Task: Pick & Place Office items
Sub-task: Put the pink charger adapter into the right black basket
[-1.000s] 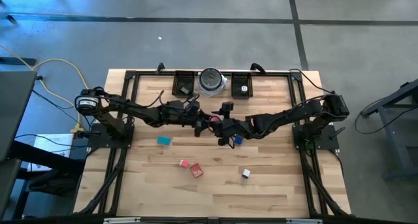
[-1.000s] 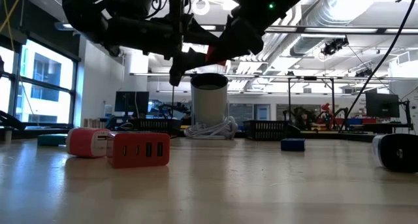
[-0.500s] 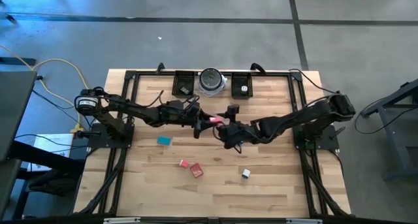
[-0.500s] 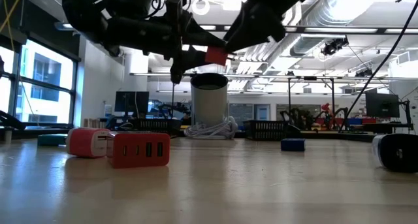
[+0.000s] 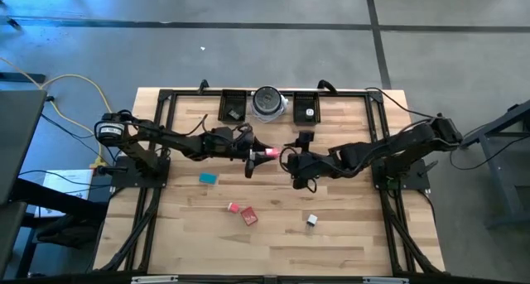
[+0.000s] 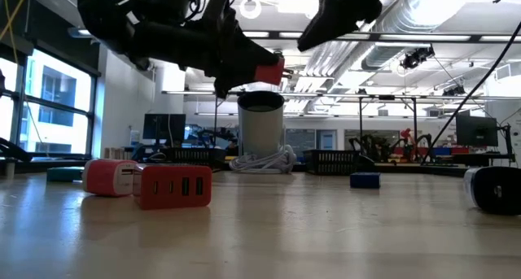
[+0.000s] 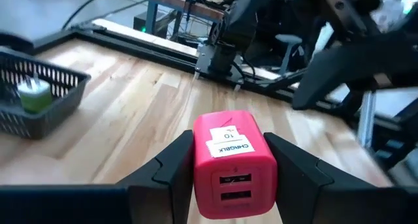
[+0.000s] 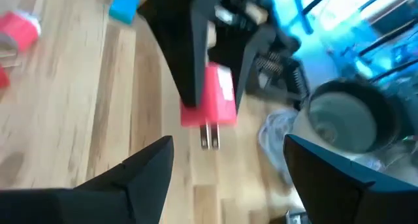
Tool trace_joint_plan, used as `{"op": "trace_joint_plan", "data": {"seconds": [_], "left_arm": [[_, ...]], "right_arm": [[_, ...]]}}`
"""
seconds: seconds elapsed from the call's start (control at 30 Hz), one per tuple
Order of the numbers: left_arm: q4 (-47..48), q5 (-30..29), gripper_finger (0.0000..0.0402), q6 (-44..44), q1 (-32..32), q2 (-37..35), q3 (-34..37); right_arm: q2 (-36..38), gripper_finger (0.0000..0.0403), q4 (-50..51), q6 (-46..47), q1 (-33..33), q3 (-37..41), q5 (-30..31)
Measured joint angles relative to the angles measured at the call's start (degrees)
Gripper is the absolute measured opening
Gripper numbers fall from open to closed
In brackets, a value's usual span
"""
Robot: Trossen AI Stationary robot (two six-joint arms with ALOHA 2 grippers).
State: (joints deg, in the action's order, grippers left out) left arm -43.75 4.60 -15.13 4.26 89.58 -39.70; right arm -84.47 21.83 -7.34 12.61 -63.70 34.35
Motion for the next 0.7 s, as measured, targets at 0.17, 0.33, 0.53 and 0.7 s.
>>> {"op": "trace_joint_plan", "data": {"seconds": [0.17,0.33,0.53,0.7], "left_arm": [[0.68,-0.46,0.0152,7.14,-1.57,-0.63,0.0],[7.86,-6.63,0.0152,14.49,-3.6,-5.65,-0.84],[14.95,-13.03,0.0152,20.97,-6.55,-10.07,-2.69],[15.14,-17.0,0.0151,24.54,-8.15,-9.9,-2.68]], "right_arm": [[-0.12,0.0277,4.78,3.61,-0.85,0.02,-0.99],[1.7,0.0277,3.63,4.47,-0.99,2.33,-1.91],[8.35,0.0277,-12.1,3.59,-1.43,9.8,-8.85],[13.68,0.0277,-28.81,5.16,-3.46,18.28,-17.88]]}}
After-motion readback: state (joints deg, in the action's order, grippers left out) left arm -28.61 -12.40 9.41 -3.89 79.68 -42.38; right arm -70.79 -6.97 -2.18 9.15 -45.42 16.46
